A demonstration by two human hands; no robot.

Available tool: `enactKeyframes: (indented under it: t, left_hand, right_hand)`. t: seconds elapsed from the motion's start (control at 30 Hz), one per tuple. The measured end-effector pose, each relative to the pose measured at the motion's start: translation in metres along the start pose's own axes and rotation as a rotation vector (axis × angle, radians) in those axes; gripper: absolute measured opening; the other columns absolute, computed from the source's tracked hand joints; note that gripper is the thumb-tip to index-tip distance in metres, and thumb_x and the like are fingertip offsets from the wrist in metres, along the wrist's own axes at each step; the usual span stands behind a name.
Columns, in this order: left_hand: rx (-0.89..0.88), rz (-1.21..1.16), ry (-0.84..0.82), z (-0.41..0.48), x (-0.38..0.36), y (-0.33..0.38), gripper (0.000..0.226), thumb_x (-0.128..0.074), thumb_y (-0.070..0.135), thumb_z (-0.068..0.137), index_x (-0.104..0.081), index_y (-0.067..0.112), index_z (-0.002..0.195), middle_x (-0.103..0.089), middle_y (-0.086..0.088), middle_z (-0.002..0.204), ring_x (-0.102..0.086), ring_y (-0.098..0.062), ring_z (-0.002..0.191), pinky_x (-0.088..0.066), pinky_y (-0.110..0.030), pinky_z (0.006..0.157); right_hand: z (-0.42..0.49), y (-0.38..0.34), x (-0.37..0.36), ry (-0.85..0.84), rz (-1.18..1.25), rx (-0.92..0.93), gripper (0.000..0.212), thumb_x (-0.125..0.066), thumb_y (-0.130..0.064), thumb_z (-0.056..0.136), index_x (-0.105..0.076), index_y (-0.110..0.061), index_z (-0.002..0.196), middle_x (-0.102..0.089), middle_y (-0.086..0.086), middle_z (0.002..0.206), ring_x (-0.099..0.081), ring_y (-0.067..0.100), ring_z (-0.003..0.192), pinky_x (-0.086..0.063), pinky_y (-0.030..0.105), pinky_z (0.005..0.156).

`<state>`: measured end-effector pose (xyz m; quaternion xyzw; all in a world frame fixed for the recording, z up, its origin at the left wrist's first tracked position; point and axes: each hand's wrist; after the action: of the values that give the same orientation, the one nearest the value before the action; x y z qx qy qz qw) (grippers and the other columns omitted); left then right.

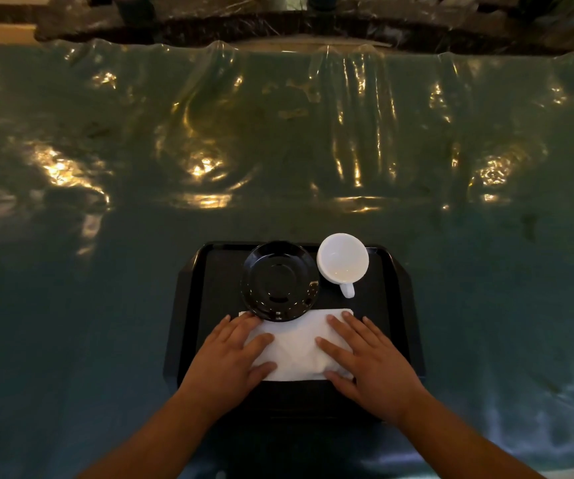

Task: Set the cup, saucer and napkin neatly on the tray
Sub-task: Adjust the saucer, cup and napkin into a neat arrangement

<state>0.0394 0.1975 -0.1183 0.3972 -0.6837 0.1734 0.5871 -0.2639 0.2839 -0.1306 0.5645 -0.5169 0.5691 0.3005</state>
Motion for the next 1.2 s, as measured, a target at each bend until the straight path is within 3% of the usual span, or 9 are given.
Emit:
enactKeyframes:
  t: [0.3, 0.5, 0.67, 0.93, 1.1, 1.2]
  left_hand:
    - [-0.005, -0.014, 0.017, 0.005, 0.000, -0.006, 0.047, -0.052, 0.059, 0.093, -0.071, 0.027, 0.123, -0.067, -0.010, 0.134, -0.061, -0.033, 0.129, -0.040, -0.055, 0.113]
    - [0.038, -0.020, 0.054, 0.005, 0.002, -0.008, 0.050, -0.054, 0.060, 0.091, -0.076, 0.025, 0.119, -0.069, -0.014, 0.131, -0.062, -0.036, 0.128, -0.045, -0.060, 0.110]
    - [0.063, -0.045, 0.075, 0.004, 0.000, -0.010, 0.054, -0.052, 0.064, 0.091, -0.076, 0.025, 0.120, -0.068, -0.014, 0.134, -0.060, -0.034, 0.131, -0.042, -0.056, 0.113]
    - [0.052, -0.064, 0.126, 0.001, -0.004, -0.015, 0.055, -0.053, 0.066, 0.092, -0.073, 0.022, 0.119, -0.066, -0.010, 0.138, -0.057, -0.030, 0.135, -0.041, -0.053, 0.116]
    - [0.062, -0.121, 0.218, 0.001, -0.005, -0.012, 0.053, -0.057, 0.066, 0.091, -0.067, 0.021, 0.116, -0.065, -0.006, 0.133, -0.058, -0.027, 0.130, -0.045, -0.049, 0.112]
    - [0.150, -0.160, 0.305, 0.005, 0.002, -0.013, 0.057, -0.059, 0.065, 0.089, -0.065, 0.017, 0.118, -0.064, -0.006, 0.123, -0.060, -0.026, 0.117, -0.048, -0.041, 0.106]
  right_hand:
    - [0.007, 0.004, 0.000, -0.018, -0.015, 0.001, 0.055, -0.034, -0.064, 0.105, -0.040, -0.040, 0.155, -0.023, 0.003, 0.171, -0.010, 0.025, 0.159, -0.015, 0.050, 0.124]
    - [0.011, 0.001, 0.003, -0.003, -0.008, -0.001, 0.055, -0.040, -0.062, 0.104, -0.043, -0.038, 0.154, -0.026, 0.005, 0.170, -0.014, 0.027, 0.158, -0.017, 0.053, 0.124]
    - [0.012, 0.001, 0.005, 0.003, 0.002, 0.005, 0.054, -0.047, -0.059, 0.102, -0.047, -0.037, 0.152, -0.029, 0.006, 0.169, -0.017, 0.027, 0.157, -0.020, 0.054, 0.124]
    - [0.012, 0.002, 0.004, -0.001, -0.013, 0.023, 0.054, -0.042, -0.060, 0.104, -0.045, -0.037, 0.153, -0.028, 0.005, 0.169, -0.015, 0.027, 0.157, -0.021, 0.055, 0.123]
    - [0.013, -0.004, 0.005, 0.109, 0.015, 0.026, 0.052, -0.055, -0.053, 0.098, -0.057, -0.029, 0.144, -0.045, 0.009, 0.160, -0.035, 0.032, 0.150, -0.034, 0.057, 0.118]
    - [0.021, -0.003, 0.018, 0.385, 0.124, -0.054, 0.042, -0.066, -0.043, 0.092, -0.066, -0.017, 0.126, -0.064, 0.010, 0.129, -0.058, 0.032, 0.122, -0.048, 0.051, 0.104]
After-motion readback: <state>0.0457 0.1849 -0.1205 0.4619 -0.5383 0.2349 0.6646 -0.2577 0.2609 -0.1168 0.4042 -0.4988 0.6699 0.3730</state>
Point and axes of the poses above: each hand's wrist, its own z-axis towards the middle knuckle, its own x-axis out of the back of the hand, y = z × x
